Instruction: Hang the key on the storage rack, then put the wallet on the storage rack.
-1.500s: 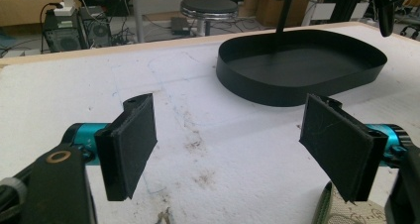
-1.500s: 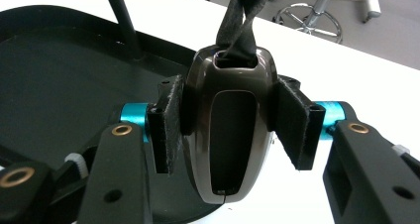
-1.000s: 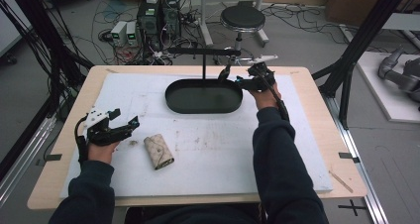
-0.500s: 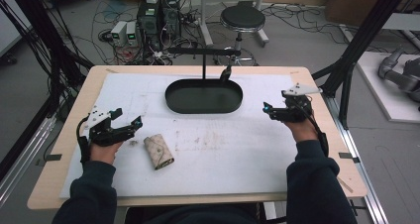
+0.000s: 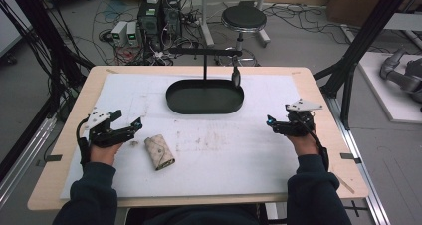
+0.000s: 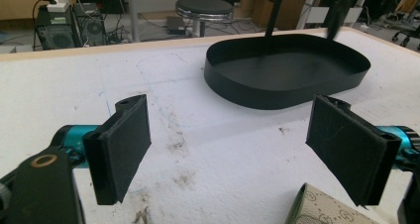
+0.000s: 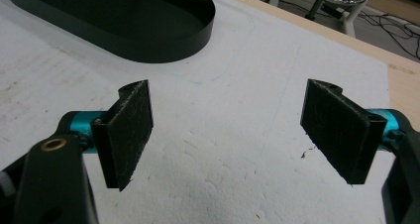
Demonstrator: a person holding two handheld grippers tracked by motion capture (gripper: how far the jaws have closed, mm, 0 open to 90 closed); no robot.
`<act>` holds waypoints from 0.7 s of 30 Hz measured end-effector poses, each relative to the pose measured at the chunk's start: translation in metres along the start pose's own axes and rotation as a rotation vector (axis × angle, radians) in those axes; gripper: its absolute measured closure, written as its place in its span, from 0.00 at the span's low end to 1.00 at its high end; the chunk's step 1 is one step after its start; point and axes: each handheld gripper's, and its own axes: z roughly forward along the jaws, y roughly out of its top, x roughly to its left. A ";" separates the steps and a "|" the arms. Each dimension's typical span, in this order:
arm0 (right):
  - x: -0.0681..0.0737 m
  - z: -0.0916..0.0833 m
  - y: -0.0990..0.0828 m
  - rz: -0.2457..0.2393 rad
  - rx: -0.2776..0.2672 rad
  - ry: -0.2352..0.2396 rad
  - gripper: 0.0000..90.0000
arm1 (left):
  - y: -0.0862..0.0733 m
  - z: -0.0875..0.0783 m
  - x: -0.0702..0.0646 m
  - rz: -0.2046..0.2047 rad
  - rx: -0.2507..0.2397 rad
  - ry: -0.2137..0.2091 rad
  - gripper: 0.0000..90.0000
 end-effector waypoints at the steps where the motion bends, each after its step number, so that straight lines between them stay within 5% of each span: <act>1: -0.001 0.000 0.000 -0.004 -0.005 -0.001 0.23 | 0.000 0.000 0.000 0.001 0.001 0.000 0.19; 12: -0.001 -0.003 -0.002 -0.005 -0.008 0.001 0.23 | -0.001 0.004 -0.011 -0.005 0.067 -0.010 0.19; 21: 0.001 -0.002 -0.002 -0.013 -0.001 0.005 0.23 | -0.008 0.015 -0.021 0.011 0.179 -0.106 0.20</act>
